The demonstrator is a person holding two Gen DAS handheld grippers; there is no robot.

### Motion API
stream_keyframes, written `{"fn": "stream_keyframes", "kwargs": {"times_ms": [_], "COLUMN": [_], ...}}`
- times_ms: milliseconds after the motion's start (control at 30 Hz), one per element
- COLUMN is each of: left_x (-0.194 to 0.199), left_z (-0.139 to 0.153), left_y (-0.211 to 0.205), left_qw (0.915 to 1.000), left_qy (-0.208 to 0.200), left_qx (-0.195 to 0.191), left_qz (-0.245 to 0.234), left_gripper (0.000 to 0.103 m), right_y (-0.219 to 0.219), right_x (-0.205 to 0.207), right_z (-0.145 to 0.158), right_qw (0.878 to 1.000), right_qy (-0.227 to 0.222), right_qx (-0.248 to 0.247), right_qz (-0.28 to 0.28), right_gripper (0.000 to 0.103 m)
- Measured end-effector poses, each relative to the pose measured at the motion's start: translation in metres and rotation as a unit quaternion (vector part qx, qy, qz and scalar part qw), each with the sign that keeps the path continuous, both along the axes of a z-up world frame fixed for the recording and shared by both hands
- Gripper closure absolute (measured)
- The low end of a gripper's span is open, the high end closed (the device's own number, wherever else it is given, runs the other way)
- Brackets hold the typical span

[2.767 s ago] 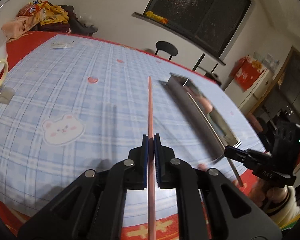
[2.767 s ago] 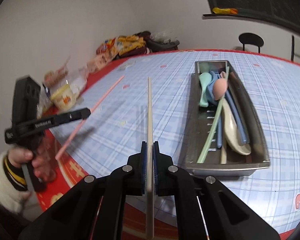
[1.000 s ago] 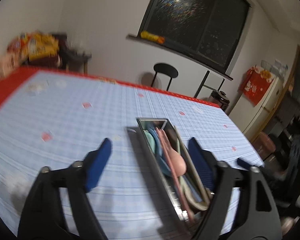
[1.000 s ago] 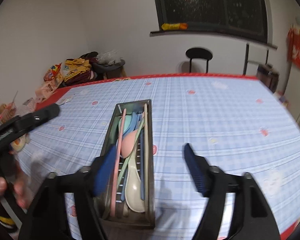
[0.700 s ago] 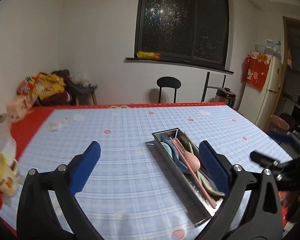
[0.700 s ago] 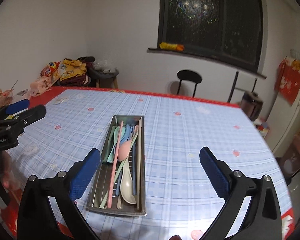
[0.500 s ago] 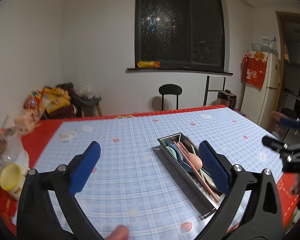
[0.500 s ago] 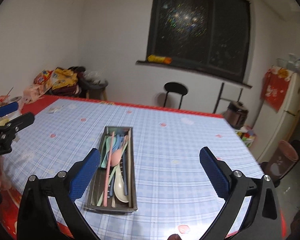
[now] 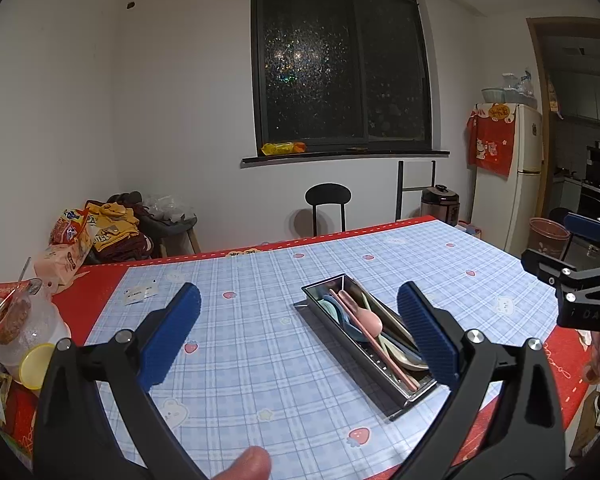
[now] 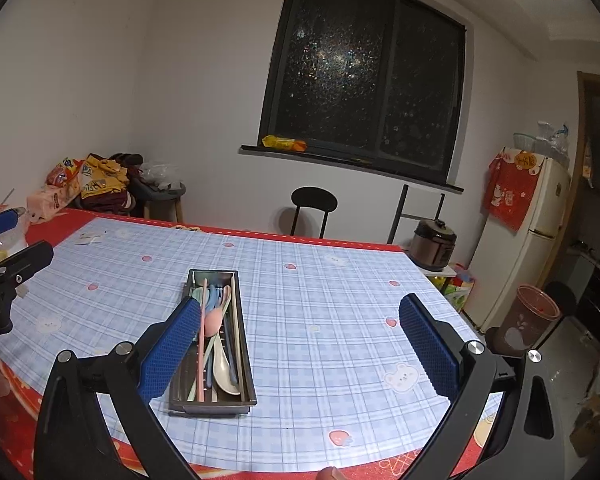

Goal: Organize utensils

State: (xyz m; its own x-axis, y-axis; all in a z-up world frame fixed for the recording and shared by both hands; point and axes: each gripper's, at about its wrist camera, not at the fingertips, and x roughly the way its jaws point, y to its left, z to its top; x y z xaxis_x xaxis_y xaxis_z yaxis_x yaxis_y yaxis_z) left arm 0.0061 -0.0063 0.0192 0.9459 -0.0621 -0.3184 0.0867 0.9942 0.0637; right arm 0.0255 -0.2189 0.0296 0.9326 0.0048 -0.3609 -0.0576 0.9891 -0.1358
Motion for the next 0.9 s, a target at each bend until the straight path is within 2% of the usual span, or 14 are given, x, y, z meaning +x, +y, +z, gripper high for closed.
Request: {"fn": "stream_keyframes", "kwargs": {"times_ms": [900], "left_x": [-0.001], "left_z": [0.003], "left_y": [-0.014], "left_qw": [0.9998], "left_qy": [-0.002], "left_qx": [0.02], "left_qz": [0.002], "left_gripper": [0.006], "right_y": [-0.011], "right_x": [-0.005], "right_z": [0.001], "right_qw": [1.0], "right_qy": [-0.003], "right_qx": [0.004], "right_qz": [-0.022], "right_gripper": [0.006]}}
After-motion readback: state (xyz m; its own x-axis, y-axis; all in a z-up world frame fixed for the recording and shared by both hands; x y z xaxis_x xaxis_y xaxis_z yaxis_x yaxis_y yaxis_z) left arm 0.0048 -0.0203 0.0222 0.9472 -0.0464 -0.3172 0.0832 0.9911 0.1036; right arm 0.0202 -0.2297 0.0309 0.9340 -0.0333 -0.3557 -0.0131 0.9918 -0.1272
